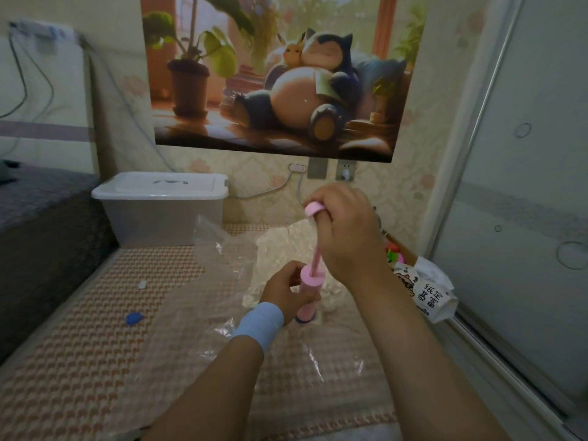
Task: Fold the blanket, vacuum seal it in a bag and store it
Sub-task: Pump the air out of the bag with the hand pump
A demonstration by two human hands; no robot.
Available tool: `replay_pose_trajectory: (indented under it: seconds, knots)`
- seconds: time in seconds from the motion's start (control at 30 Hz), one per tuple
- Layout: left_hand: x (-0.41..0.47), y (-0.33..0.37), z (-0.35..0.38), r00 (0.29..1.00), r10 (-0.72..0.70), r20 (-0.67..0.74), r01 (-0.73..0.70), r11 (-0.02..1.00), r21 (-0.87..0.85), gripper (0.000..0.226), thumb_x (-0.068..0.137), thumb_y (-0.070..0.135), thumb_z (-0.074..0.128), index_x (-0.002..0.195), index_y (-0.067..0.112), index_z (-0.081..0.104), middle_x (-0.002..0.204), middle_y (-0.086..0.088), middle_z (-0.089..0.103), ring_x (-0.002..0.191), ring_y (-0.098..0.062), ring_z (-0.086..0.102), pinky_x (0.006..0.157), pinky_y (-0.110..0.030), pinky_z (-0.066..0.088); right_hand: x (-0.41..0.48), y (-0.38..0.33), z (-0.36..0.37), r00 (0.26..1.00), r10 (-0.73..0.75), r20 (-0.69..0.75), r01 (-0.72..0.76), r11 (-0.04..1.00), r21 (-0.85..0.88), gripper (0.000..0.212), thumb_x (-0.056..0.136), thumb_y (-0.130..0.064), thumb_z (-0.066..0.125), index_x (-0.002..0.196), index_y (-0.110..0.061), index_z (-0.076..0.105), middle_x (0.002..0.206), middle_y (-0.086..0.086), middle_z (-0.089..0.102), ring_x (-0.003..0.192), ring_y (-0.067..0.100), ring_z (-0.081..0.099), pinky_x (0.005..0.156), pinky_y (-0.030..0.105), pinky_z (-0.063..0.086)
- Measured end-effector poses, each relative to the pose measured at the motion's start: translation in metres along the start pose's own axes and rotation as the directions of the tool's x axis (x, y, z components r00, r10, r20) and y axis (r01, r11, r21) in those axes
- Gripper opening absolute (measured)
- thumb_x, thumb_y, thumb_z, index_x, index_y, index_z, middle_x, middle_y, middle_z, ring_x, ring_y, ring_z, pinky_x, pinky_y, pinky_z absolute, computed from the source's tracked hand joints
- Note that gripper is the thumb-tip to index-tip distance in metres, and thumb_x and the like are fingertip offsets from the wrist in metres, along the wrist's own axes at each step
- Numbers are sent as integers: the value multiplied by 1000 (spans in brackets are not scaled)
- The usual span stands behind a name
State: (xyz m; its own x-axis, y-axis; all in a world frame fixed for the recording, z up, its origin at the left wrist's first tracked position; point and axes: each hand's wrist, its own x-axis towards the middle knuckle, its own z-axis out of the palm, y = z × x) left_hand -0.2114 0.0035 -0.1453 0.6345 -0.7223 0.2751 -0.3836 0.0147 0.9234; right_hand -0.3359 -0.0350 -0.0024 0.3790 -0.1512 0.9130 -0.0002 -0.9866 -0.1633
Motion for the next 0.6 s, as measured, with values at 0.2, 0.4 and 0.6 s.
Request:
replay_pose_trajectory:
  seconds: [0.2, 0.4, 0.6]
  knots:
    - [-4, 2, 0, 999, -16, -32, 16, 1000, -8, 39, 70, 4, 76, 89, 34, 61, 93, 6, 68, 95, -16, 64, 84, -39, 55, -57, 34, 47, 953, 106, 283, -98, 994, -41, 18, 85, -11, 46, 88, -11, 63, 93, 5, 60, 85, 27, 55, 72, 40, 46]
    - [-6, 5, -1, 999, -35, -40, 33, 998, -48, 44, 74, 4, 72, 88, 44, 63, 95, 7, 69, 97, -15, 64, 85, -35, 54, -61, 32, 45, 865, 228, 447, -199, 974, -112, 24, 84, -18, 44, 96, -12, 65, 99, 5, 61, 90, 30, 55, 78, 46, 48]
    - [-4, 2, 0, 1000, 3, -1, -3, 1000, 5, 38, 69, 10, 82, 97, 26, 61, 99, 8, 69, 97, -9, 62, 83, -28, 52, -3, -2, -2, 1000, 23, 20, -23, 1000, -12, 19, 92, -14, 45, 91, -12, 64, 91, 3, 62, 83, 24, 52, 72, 36, 40]
